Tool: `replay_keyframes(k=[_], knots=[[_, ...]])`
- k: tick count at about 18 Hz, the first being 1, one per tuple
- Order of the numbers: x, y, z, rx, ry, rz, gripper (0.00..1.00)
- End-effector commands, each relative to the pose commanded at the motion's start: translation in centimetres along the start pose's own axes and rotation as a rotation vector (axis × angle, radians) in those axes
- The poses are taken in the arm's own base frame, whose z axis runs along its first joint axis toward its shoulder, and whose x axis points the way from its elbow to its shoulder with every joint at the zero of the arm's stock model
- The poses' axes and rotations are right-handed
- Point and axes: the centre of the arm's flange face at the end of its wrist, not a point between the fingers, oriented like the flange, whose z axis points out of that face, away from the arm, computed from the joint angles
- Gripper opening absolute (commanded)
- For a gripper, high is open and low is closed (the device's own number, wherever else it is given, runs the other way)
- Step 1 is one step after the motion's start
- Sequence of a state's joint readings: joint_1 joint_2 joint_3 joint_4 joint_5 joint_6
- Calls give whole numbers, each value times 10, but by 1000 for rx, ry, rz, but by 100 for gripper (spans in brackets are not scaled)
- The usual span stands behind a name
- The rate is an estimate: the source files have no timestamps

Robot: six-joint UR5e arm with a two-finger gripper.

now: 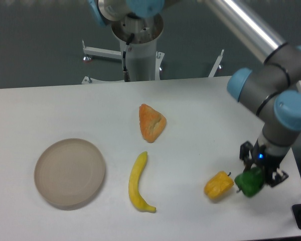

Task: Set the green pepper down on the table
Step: 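Lift the held green pepper with the gripper and carry it away from the yellow pepper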

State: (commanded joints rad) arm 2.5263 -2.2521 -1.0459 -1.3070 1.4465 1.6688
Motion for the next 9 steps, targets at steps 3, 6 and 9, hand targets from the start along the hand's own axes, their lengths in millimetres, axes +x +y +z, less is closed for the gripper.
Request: replay_keyframes(k=[3, 6, 9], knots=[[15, 21, -2, 13, 18, 54, 26], [39, 40, -1, 36, 48, 37, 26], [67, 39, 14, 39, 101, 35, 26]])
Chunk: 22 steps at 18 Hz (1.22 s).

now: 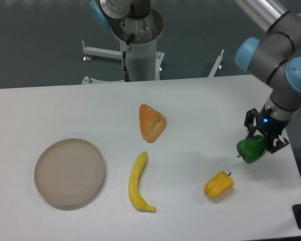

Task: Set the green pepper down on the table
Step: 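Lift the held green pepper with the gripper and carry it away from the yellow pepper, then lower the green pepper onto the table beside the orange sponge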

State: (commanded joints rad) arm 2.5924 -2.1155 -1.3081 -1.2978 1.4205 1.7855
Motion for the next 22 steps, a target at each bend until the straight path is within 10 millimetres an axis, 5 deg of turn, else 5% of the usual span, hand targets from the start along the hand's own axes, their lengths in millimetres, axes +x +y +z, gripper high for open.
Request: replay_keyframes(k=[8, 22], knots=[[26, 0, 32, 23, 61, -22, 26], [38, 5, 48, 75, 93, -109, 26]])
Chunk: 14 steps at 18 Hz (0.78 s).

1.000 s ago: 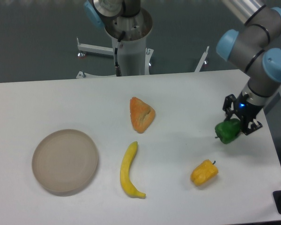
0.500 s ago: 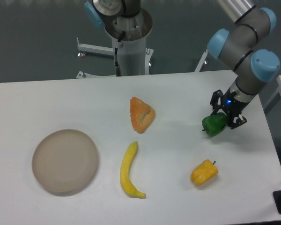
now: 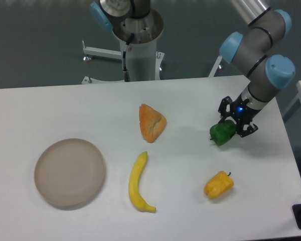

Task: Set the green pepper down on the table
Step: 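Lower the green pepper onto the table beside the orange sponge, then hold the green pepper on the table and open the gripper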

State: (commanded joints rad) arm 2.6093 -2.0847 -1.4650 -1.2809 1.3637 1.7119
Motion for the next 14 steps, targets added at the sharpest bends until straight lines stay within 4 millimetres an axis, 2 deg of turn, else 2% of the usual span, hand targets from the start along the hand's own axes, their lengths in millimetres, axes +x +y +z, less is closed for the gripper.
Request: replay_keyframes(k=[14], knots=[[-1, 1, 2, -1, 3, -1, 31]])
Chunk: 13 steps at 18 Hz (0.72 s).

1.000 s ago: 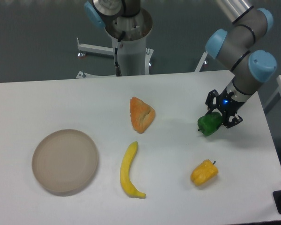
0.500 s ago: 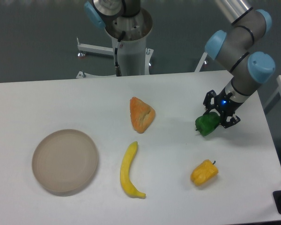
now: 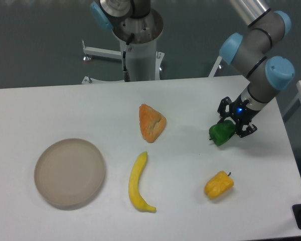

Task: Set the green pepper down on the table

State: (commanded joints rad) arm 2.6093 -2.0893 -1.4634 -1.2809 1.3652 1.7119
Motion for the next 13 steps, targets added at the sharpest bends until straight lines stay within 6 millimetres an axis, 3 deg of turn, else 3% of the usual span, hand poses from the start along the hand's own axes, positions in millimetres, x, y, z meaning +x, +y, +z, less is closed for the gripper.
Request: replay_keyframes(k=[5, 10, 13], knots=[[-2, 0, 1, -6, 1, 1, 39], [-5, -1, -3, -17, -8, 4, 65], [-6, -2, -5, -21, -11, 6, 91]])
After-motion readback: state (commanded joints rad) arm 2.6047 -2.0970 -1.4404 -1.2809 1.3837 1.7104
